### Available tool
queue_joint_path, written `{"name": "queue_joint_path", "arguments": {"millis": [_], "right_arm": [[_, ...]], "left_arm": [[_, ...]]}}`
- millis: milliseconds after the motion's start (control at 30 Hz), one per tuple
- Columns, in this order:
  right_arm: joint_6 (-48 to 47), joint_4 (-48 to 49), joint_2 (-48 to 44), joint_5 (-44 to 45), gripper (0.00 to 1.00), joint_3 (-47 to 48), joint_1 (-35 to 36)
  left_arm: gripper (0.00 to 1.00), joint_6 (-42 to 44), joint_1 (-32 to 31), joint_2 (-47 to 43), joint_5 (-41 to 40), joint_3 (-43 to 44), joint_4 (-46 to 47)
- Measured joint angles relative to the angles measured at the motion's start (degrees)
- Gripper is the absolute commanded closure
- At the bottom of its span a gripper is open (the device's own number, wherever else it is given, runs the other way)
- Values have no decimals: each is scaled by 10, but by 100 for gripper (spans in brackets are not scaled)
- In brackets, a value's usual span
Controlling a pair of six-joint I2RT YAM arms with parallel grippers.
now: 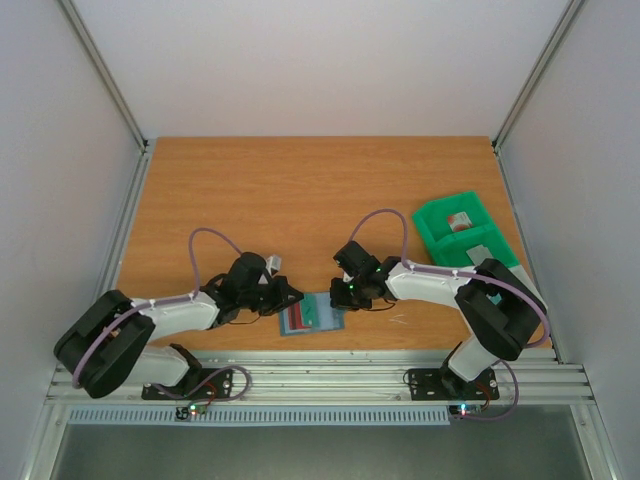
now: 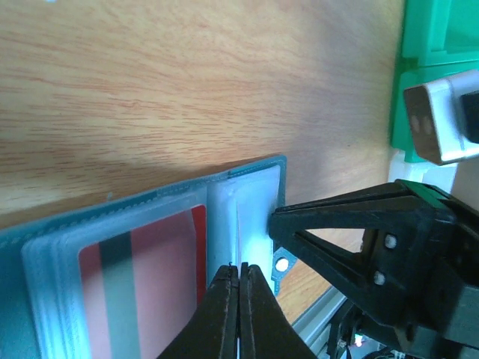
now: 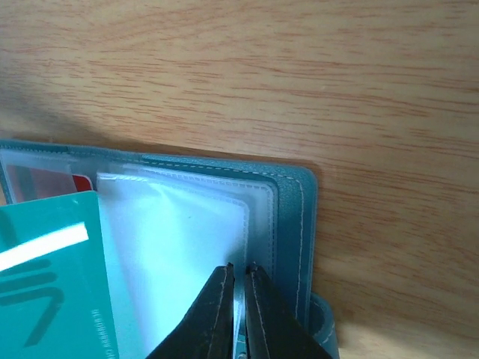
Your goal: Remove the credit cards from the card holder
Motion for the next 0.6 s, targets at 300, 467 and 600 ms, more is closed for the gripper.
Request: {"name": "queue_joint_path", "arguments": {"millis": [300, 467, 600], "right_arm": [[-66, -55, -73, -14, 87, 0, -31], [-127, -110, -144, -30, 83, 40, -40], [-179, -148, -195, -72, 78, 62, -40]], "left_arm": [[100, 63, 0, -64, 10, 57, -110], [100, 99, 0, -95, 38, 77, -161], [100, 121, 0, -110, 79, 91, -184]]}}
